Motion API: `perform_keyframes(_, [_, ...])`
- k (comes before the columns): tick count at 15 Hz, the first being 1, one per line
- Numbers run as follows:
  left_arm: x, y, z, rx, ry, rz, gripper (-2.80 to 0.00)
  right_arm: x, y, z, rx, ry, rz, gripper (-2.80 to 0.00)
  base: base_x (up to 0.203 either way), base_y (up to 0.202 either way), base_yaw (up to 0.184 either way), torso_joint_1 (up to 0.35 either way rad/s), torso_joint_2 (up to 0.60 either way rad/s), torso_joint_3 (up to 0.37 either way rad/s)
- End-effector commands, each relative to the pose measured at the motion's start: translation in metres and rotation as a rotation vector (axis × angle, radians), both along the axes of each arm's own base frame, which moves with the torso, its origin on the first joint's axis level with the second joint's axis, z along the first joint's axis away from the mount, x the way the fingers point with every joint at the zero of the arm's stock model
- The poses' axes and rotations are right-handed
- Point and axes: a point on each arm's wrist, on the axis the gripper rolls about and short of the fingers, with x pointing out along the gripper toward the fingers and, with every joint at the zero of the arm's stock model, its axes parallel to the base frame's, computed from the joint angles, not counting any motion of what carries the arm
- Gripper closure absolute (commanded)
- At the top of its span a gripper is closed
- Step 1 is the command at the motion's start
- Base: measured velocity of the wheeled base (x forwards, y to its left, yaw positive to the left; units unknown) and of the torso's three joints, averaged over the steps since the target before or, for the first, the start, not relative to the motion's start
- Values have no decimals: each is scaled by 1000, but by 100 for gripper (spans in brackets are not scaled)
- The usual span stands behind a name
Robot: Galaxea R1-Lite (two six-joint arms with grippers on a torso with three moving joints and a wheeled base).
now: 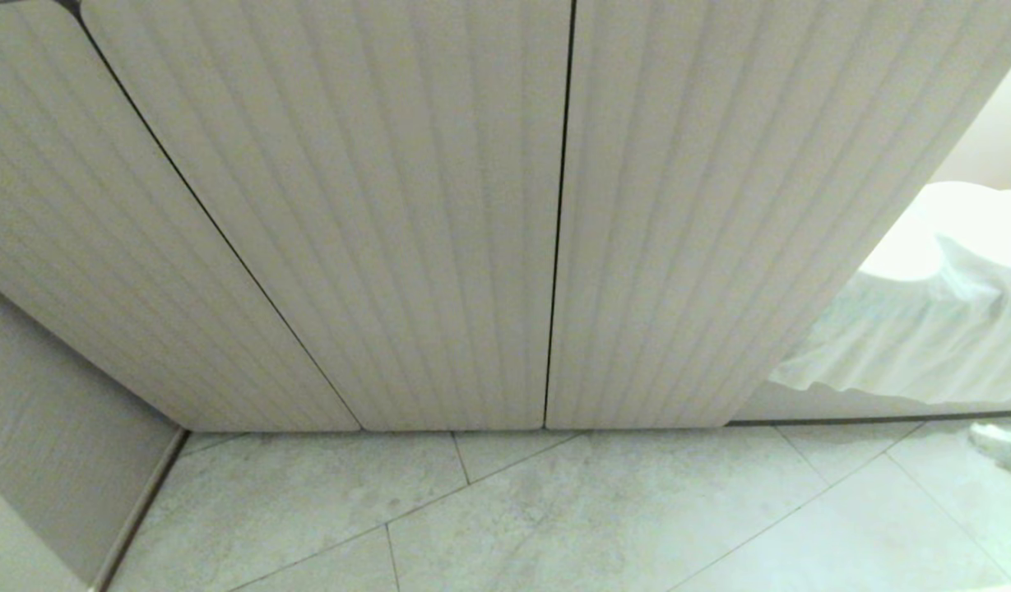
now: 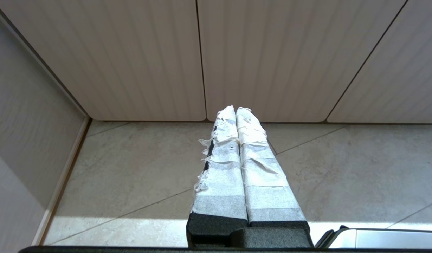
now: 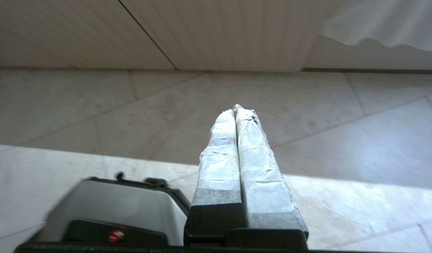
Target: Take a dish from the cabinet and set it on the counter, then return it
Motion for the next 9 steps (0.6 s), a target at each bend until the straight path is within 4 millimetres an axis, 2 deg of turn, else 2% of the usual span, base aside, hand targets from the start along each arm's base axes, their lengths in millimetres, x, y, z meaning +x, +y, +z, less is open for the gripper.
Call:
perform_keyframes(1, [0,0,0,0,0,1,0,-32,-3,-22,-42,-50,-31,0,0,0,0,0,0,0])
perform_keyframes(4, [0,0,0,0,0,1,0,-56,-4,-52,-102,-83,-42,0,0,0,0,0,0,0])
perform_keyframes(9, [0,0,0,0,0,1,0,-80,-6,-105,-181,-187,-35,0,0,0,0,0,0,0])
